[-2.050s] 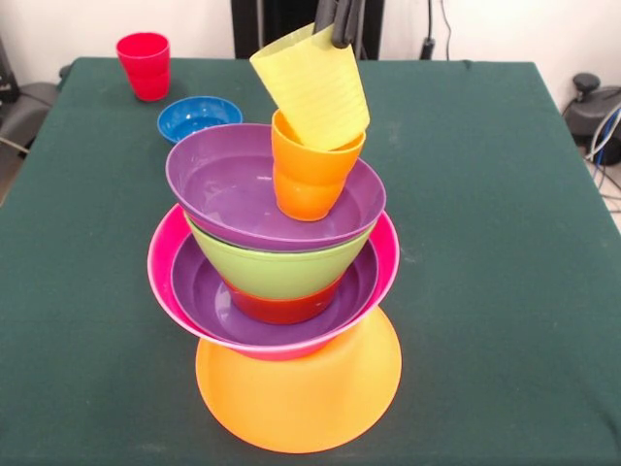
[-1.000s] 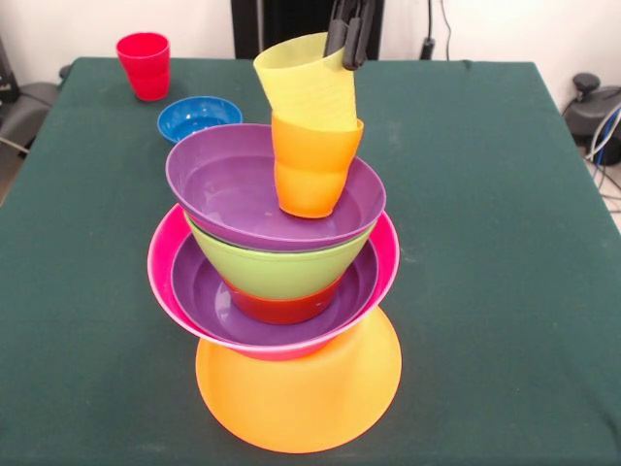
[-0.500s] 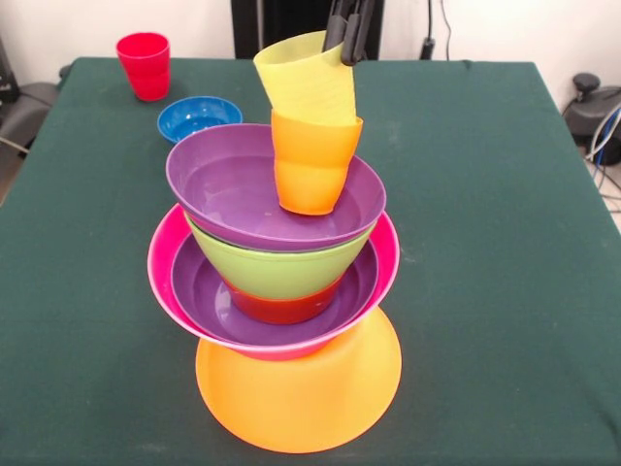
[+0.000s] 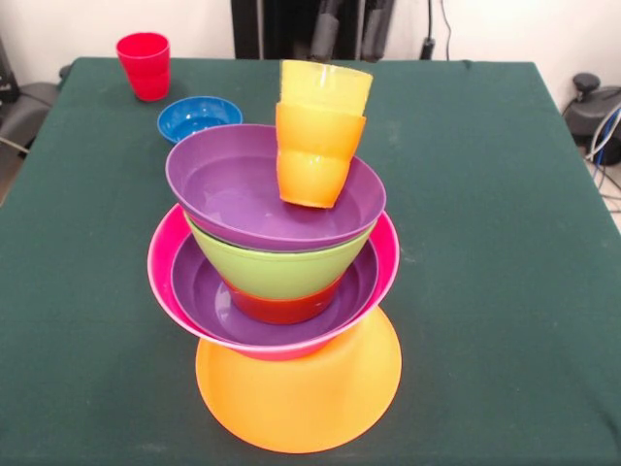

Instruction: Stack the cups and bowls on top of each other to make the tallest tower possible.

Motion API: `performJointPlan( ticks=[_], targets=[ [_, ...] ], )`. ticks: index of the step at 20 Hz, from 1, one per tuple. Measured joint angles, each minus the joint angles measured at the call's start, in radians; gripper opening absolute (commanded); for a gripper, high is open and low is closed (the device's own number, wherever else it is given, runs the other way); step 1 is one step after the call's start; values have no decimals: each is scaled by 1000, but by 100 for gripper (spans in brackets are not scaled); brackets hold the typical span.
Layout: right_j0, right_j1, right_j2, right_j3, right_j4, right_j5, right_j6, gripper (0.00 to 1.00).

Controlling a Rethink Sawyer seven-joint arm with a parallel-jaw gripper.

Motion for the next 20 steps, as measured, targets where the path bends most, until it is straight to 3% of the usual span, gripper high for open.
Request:
performJointPlan(
  ticks=[20],
  targets=[
    [7, 0, -23, 0, 14, -5, 0, 100]
  ],
)
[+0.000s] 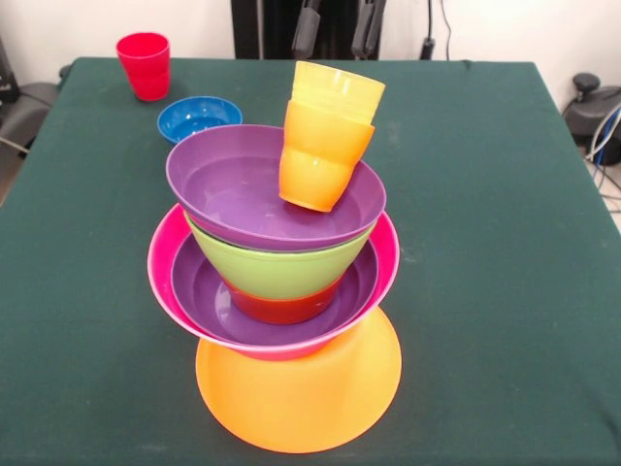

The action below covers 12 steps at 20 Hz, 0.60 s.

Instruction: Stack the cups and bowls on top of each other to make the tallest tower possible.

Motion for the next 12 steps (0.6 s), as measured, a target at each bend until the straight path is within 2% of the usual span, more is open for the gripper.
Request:
performJointPlan(
  ticks=[12],
  targets=[
    [8, -15, -1, 0, 21, 1, 0, 100]
  ],
)
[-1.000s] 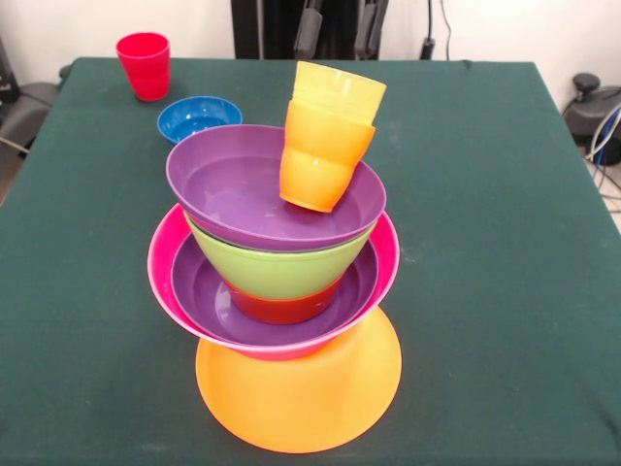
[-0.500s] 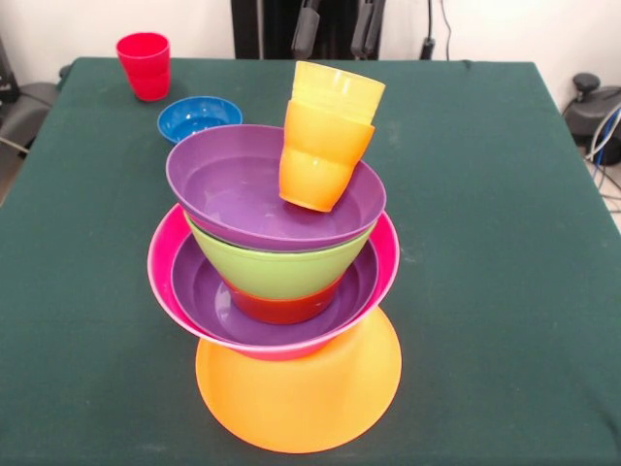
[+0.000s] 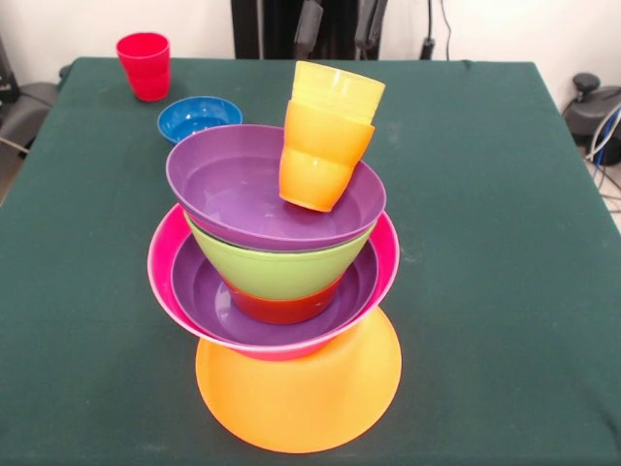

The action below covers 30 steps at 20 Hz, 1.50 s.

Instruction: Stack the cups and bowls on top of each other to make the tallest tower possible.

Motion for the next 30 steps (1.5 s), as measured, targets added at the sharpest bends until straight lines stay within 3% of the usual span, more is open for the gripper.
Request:
performJointPlan(
  ticks=[13, 19, 30],
  targets=[
    [-28, -46, 34, 0, 14, 0, 22, 100],
    [-105, -30, 121, 5, 14, -15, 117, 100],
    [-125, 19, 183, 16, 4, -70, 243, 100]
  ],
)
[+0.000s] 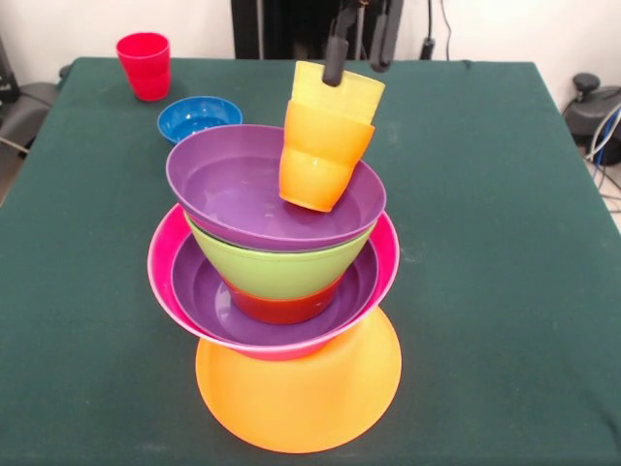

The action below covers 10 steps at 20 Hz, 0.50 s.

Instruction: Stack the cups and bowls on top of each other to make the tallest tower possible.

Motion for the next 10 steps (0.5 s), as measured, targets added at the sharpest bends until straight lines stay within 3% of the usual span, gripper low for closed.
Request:
performJointPlan(
  ticks=[10],
  targets=[
    [0, 2, 13, 9, -19, 0, 0, 100]
  ],
)
